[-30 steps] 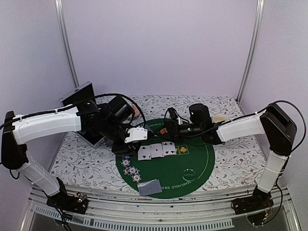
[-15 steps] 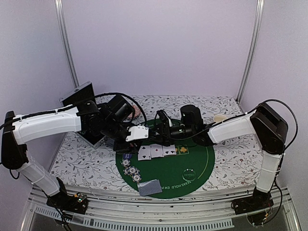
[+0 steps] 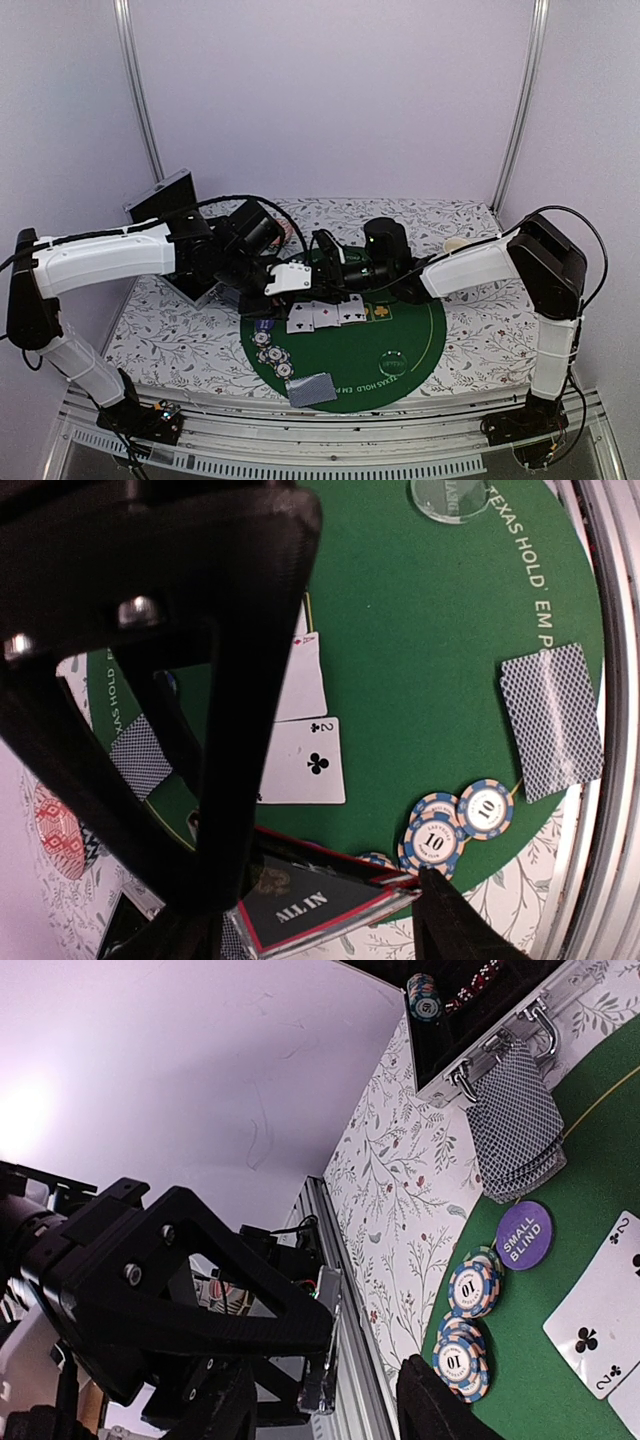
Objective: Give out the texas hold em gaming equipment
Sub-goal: Pass from the left arm to the right, then place the all-in button in the big blind area.
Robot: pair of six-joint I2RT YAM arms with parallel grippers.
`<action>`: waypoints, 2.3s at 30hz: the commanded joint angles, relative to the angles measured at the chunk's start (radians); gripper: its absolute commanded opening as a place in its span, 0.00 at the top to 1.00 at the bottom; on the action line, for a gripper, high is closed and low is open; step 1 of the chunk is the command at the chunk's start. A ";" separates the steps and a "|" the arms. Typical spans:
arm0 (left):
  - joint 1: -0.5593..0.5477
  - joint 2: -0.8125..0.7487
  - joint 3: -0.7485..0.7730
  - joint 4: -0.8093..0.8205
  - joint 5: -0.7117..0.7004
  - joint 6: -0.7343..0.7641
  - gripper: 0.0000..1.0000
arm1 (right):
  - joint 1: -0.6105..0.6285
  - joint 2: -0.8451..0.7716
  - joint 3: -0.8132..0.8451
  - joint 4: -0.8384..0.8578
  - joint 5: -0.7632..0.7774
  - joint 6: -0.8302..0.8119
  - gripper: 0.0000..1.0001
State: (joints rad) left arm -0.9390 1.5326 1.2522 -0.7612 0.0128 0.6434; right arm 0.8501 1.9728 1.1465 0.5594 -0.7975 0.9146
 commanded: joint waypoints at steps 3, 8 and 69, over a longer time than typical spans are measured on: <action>-0.018 0.009 0.009 0.031 -0.022 -0.007 0.57 | 0.005 0.039 0.050 0.045 -0.026 0.030 0.57; -0.019 0.007 0.007 0.042 -0.032 -0.004 0.57 | 0.007 0.049 0.050 0.046 -0.033 0.036 0.66; 0.442 -0.497 -0.483 0.604 -0.286 -0.702 0.02 | -0.368 -0.896 -0.519 -0.903 0.346 -0.338 0.97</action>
State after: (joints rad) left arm -0.5125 1.0336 0.7967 -0.1478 -0.2504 -0.0257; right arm 0.4877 1.1007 0.6548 -0.2958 -0.4362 0.5610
